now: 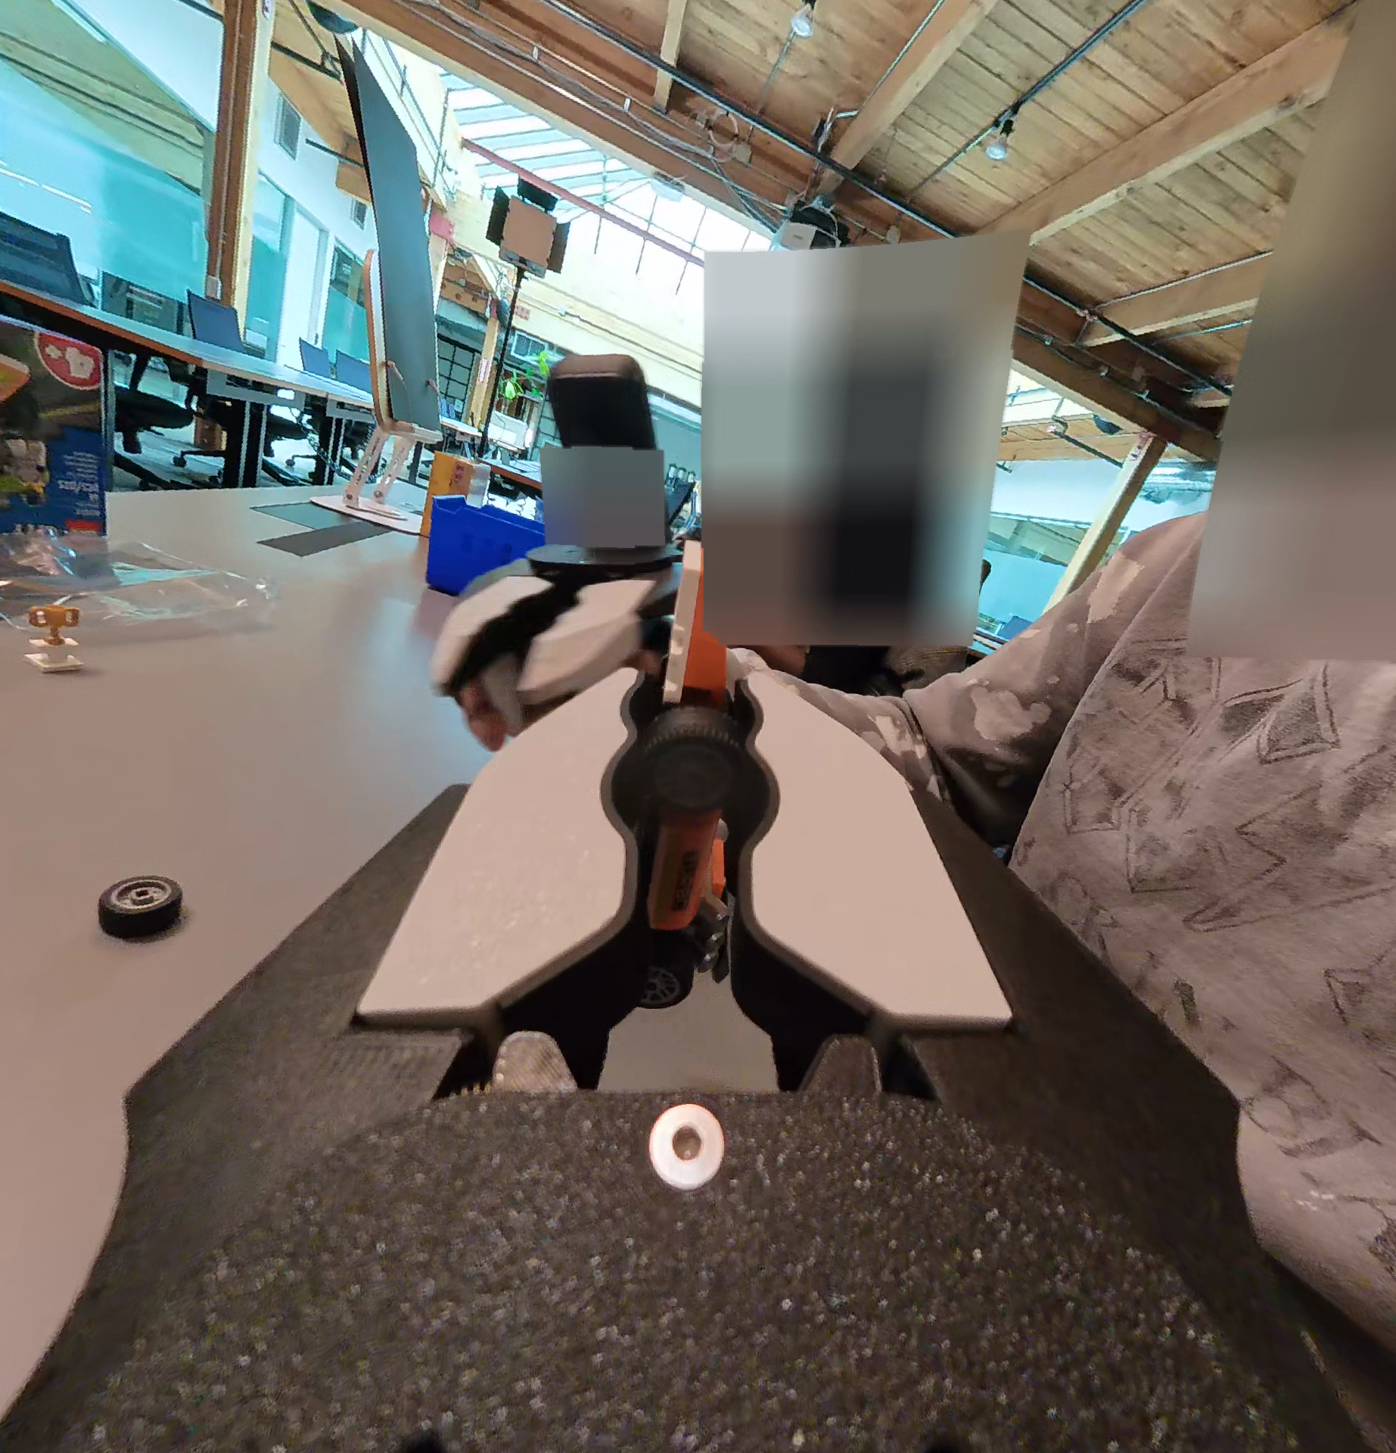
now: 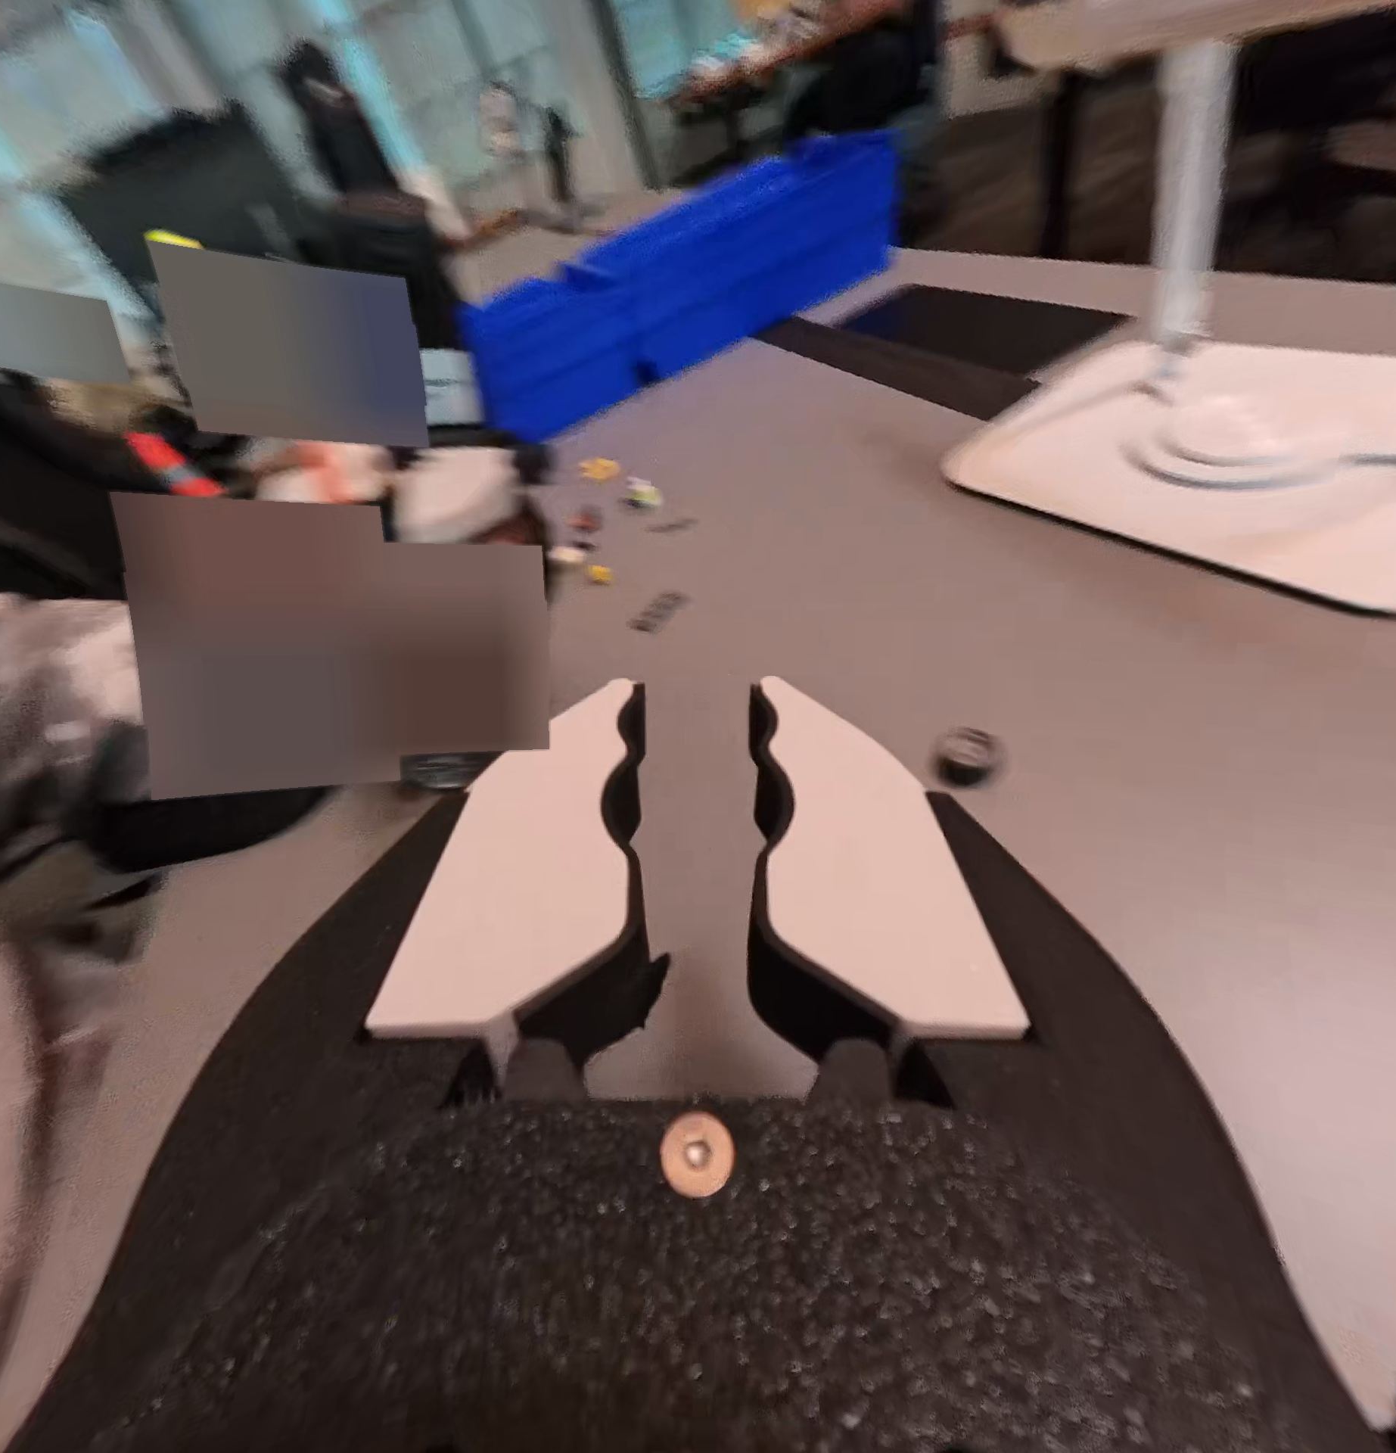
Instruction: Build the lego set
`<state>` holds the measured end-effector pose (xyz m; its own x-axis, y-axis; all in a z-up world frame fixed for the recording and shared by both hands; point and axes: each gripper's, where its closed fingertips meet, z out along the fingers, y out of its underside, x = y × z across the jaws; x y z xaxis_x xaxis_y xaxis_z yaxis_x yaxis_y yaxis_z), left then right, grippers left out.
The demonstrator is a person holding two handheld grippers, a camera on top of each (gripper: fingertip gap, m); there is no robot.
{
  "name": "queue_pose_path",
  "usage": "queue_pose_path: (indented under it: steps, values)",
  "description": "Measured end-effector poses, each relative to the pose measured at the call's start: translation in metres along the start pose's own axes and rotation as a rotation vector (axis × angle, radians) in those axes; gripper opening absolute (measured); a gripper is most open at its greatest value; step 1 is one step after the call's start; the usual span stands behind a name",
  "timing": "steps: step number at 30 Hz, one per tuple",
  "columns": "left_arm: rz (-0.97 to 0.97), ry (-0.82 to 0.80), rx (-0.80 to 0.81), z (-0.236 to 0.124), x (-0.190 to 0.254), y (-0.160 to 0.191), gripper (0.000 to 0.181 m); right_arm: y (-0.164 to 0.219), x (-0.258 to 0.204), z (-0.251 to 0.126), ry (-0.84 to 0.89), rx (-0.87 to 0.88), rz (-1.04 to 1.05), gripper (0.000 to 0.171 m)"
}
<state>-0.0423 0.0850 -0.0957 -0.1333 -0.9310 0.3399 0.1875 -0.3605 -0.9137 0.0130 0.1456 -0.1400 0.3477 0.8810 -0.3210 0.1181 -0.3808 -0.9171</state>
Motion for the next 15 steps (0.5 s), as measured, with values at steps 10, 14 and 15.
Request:
queue_pose_path:
  steps: [10,14,15]
  values:
    - [0.076,-0.094,-0.043,-0.007,-0.011,0.004,0.021,0.060,0.100,0.051,0.272,-0.586,-0.131,0.033]
    - [0.094,-0.127,-0.071,-0.011,-0.019,0.006,0.021,0.065,0.109,0.057,0.285,-0.690,-0.139,0.021]
    - [0.097,-0.135,-0.075,-0.012,-0.020,0.006,0.020,0.065,0.107,0.056,0.276,-0.705,-0.138,0.021]
